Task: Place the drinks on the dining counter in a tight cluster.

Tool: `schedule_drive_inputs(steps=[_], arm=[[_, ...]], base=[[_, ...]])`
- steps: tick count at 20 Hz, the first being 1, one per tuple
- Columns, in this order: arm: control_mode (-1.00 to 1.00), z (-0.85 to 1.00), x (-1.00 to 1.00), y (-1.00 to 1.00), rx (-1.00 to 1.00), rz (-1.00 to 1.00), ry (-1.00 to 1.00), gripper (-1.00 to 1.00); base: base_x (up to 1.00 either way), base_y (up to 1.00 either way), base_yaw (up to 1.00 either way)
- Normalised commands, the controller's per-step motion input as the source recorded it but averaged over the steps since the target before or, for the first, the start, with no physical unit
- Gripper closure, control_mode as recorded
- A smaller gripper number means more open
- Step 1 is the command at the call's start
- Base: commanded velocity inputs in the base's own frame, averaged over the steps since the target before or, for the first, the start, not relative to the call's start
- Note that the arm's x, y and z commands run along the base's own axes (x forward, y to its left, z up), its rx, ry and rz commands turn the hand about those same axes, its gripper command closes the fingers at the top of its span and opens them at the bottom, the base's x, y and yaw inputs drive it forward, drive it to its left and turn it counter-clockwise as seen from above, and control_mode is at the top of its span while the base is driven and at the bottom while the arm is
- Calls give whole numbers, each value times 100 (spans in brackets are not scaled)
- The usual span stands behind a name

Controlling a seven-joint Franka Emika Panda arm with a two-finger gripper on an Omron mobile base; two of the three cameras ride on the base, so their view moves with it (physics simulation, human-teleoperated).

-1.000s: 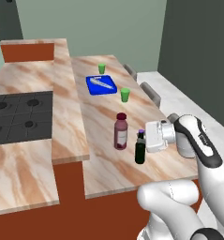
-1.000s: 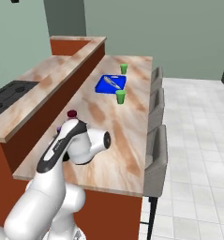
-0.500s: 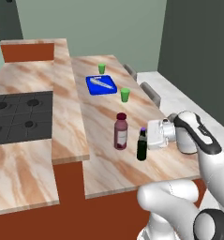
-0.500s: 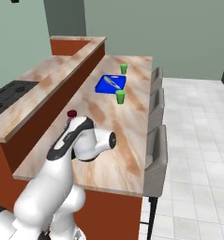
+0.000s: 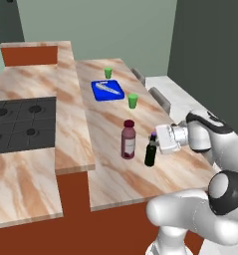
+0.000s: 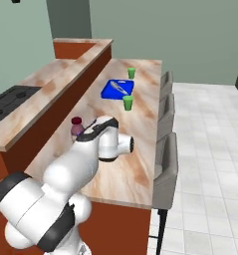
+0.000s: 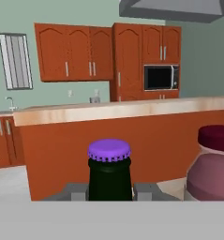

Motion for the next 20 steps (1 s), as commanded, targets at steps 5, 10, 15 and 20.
schedule_drive_inputs(steps=[5,10,15,20], arm=[[-100,-10,35,-15,8,8,0,100],[-100,-21,29,-1,1,0,0,100],[-100,-10,32,0,-1,0,0,100],[-100,-5,30,5,0,0,0,100]], base=[[0,0,0],[0,0,0],[0,0,0],[0,0,0]])
